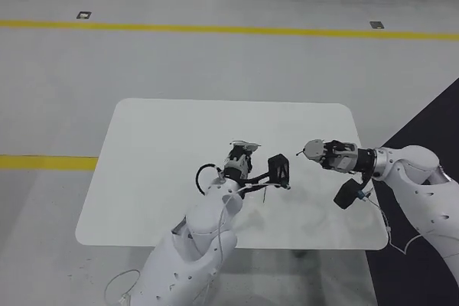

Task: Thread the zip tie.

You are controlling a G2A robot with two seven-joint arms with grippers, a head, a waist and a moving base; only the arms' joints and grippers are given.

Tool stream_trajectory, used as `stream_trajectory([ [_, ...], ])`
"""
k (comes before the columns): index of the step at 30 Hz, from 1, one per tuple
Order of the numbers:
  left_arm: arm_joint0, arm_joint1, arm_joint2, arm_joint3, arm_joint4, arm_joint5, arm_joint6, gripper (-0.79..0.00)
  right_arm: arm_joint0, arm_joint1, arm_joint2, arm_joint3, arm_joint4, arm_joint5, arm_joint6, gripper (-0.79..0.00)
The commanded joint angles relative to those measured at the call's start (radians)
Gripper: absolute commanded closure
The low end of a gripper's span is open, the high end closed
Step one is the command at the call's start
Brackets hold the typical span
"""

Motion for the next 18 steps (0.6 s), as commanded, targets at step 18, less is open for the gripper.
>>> stream_trajectory([
  [18,0.1,0.05,-0.032,0.014,0.28,0.202,0.369,0.0,0.11,0.019,-0.213,0.065,0.348,-0.303,-0.04,0.0],
])
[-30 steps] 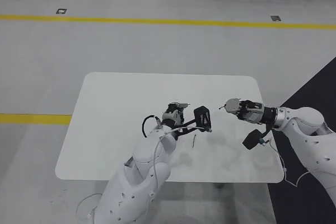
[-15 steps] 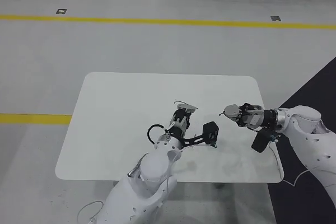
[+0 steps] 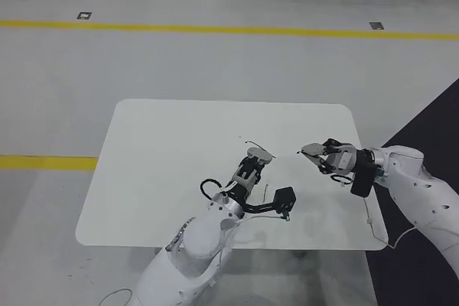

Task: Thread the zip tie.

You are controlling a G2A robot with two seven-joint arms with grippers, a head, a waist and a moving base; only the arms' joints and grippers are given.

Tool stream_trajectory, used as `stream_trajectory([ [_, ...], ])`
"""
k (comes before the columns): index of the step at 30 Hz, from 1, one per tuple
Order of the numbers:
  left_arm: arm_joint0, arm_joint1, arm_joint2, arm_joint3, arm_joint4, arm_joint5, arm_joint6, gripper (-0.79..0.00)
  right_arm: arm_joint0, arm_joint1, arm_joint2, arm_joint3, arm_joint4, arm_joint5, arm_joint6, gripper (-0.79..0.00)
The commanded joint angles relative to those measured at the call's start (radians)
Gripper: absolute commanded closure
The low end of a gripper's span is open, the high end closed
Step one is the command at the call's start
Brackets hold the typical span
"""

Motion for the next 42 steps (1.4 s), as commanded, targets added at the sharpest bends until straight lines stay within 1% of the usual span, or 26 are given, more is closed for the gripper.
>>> stream_trajectory([
  [1,0.0,0.0,0.0,0.0,0.0,0.0,0.0,0.0,0.0,0.0,0.0,0.0,0.001,0.0,0.0,0.0],
  [13,0.0,0.0,0.0,0.0,0.0,0.0,0.0,0.0,-0.004,-0.001,-0.003,-0.005,0.008,-0.004,0.005,0.0],
  [15,0.002,0.002,0.005,-0.006,0.005,0.054,0.065,0.0,-0.024,0.0,-0.037,-0.055,0.123,-0.095,0.095,0.0],
  [18,0.001,0.007,-0.001,0.017,0.015,0.129,0.145,0.0,-0.013,0.02,-0.083,-0.106,0.301,-0.259,0.259,0.0],
  [22,0.01,0.008,-0.02,0.039,-0.026,0.218,0.207,0.0,0.001,0.057,-0.089,-0.134,0.569,-0.445,0.445,0.0],
  [23,0.014,0.009,-0.028,0.043,-0.037,0.233,0.217,0.0,0.002,0.064,-0.085,-0.139,0.626,-0.471,0.471,0.0],
  [25,0.022,0.01,-0.045,0.05,-0.059,0.248,0.22,0.0,-0.003,0.082,-0.102,-0.151,0.668,-0.471,0.471,0.0],
  [42,0.022,0.01,-0.045,0.05,-0.059,0.248,0.22,0.0,-0.006,0.081,-0.103,-0.156,0.669,-0.47,0.476,0.0],
])
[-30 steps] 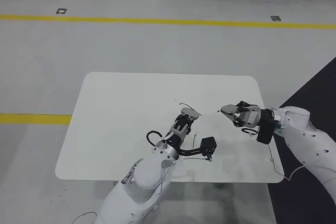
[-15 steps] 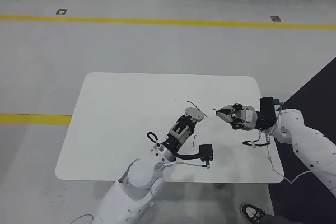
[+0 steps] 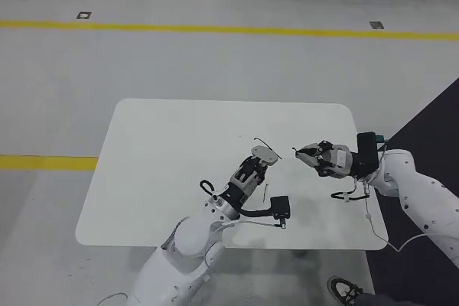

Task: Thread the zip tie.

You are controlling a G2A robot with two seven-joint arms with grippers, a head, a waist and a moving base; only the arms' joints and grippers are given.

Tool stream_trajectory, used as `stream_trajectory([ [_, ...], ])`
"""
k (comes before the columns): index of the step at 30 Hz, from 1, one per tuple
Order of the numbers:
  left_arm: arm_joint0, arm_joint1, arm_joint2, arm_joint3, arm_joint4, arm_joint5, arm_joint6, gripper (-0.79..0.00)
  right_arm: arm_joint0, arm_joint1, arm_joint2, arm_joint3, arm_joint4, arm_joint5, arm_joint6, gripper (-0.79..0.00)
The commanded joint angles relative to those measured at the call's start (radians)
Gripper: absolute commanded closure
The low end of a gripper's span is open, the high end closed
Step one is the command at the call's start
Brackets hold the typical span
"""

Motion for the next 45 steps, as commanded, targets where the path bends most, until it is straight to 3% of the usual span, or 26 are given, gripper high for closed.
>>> stream_trajectory([
  [1,0.002,0.0,0.0,-0.001,-0.004,0.001,0.0,0.0,-0.01,-0.002,-0.005,-0.02,0.002,0.0,0.027,0.0],
  [7,0.018,0.003,-0.031,-0.021,-0.023,0.032,0.013,0.0,-0.013,0.014,-0.078,-0.064,0.054,0.0,0.129,0.0],
  [15,0.03,0.007,-0.055,-0.026,-0.081,0.017,0.077,0.0,0.076,0.103,-0.289,-0.152,0.112,0.0,0.002,0.0],
  [19,0.036,0.011,-0.06,-0.035,-0.096,0.016,0.133,0.0,0.152,0.146,-0.393,-0.178,0.199,0.0,0.0,0.0],
  [37,0.039,0.011,-0.06,-0.037,-0.103,0.015,0.133,0.0,0.149,0.146,-0.393,-0.18,0.202,0.002,0.003,0.0],
  [45,0.063,0.022,-0.124,-0.039,-0.181,-0.005,0.189,0.0,0.12,0.162,-0.405,-0.181,0.34,0.0,0.023,0.0],
])
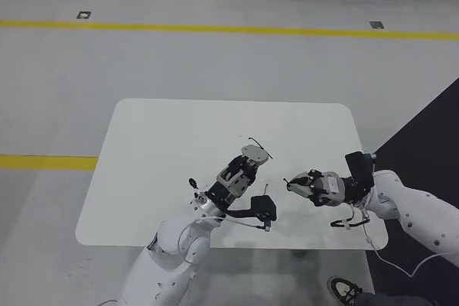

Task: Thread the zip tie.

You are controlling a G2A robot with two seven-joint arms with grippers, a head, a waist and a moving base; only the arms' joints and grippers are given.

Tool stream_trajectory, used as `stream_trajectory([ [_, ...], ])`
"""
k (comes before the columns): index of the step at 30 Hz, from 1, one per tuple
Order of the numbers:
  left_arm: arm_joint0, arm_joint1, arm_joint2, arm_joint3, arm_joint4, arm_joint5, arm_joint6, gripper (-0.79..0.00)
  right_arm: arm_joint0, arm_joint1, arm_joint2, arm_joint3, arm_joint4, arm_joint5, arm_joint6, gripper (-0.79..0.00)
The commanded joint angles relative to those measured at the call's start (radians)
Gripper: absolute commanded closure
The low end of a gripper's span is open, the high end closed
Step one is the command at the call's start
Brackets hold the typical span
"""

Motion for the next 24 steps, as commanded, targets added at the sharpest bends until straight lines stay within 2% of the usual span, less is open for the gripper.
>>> stream_trajectory([
  [1,0.014,0.004,-0.014,-0.001,-0.012,-0.007,0.023,0.0,0.004,0.013,-0.014,-0.013,0.027,0.0,-0.012,0.0],
  [7,0.038,0.012,-0.014,-0.002,-0.011,-0.01,0.081,0.0,0.048,0.052,-0.107,-0.083,0.086,0.0,-0.028,0.0],
  [13,0.028,0.013,0.011,-0.005,0.006,0.001,0.105,0.0,0.118,0.071,-0.183,-0.1,0.164,0.0,-0.028,0.0],
  [24,0.028,0.016,0.015,-0.011,-0.015,0.018,0.121,0.0,0.113,0.068,-0.183,-0.108,0.225,0.0,0.045,0.0],
])
